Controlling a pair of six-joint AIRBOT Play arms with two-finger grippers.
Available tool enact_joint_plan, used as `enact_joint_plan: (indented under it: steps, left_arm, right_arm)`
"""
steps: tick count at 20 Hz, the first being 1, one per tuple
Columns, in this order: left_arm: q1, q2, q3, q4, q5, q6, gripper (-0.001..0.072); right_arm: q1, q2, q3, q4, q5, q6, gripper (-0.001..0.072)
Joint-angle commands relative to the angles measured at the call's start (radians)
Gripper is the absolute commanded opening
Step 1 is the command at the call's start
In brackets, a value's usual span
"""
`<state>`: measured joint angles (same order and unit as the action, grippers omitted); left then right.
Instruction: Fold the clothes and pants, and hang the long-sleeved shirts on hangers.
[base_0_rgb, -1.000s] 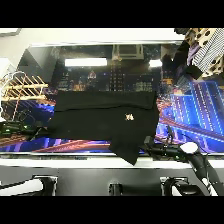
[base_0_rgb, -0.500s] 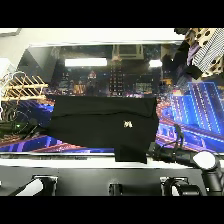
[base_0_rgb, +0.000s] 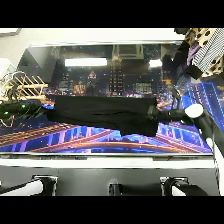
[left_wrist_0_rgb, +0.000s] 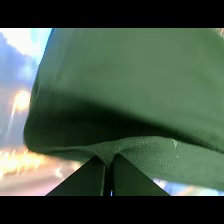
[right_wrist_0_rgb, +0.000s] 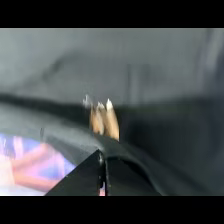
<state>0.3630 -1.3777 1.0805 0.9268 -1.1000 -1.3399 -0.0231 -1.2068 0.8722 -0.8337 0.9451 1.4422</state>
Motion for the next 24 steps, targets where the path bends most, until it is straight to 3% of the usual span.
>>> enact_joint_plan:
  steps: [1, 7, 17, 18, 19, 20, 21, 22, 24]
  left_arm:
    - [-0.050, -0.144, 0.134, 0.000, 0.052, -0.005, 0.0013]
    - [-0.068, -0.330, 0.341, 0.000, 0.054, -0.031, 0.0013]
    - [-0.137, -0.493, 0.434, 0.000, 0.071, -0.052, 0.0014]
    - [-0.140, -0.500, 0.434, -0.001, 0.069, -0.051, 0.0020]
    - [-0.143, -0.500, 0.434, 0.000, 0.070, -0.051, 0.0100]
    - [-0.140, -0.496, 0.438, 0.000, 0.069, -0.048, 0.0240]
    - [-0.132, -0.491, 0.452, 0.002, 0.052, -0.048, 0.0333]
    - [-0.121, -0.486, 0.472, 0.006, 0.024, -0.048, 0.0333]
    - [-0.105, -0.475, 0.526, 0.037, -0.058, -0.048, 0.0351]
  right_arm:
    - [0.001, -0.248, 0.223, -0.001, -0.033, -0.036, 0.0028]
    - [0.001, -0.343, 0.356, -0.084, -0.096, 0.065, 0.0028]
    - [0.002, -0.451, 0.377, -0.075, -0.133, 0.077, 0.0030]
    - [0.002, -0.458, 0.377, -0.064, -0.128, 0.077, 0.0056]
    - [0.001, -0.457, 0.377, -0.052, -0.119, 0.077, 0.0172]
    - [-0.009, -0.455, 0.392, -0.041, -0.082, 0.076, 0.0287]
    - [-0.024, -0.453, 0.421, -0.037, -0.021, 0.071, 0.0389]
    - [-0.057, -0.447, 0.459, -0.036, 0.058, 0.047, 0.0473]
    - [-0.148, -0.420, 0.502, -0.040, 0.183, -0.014, 0.0490]
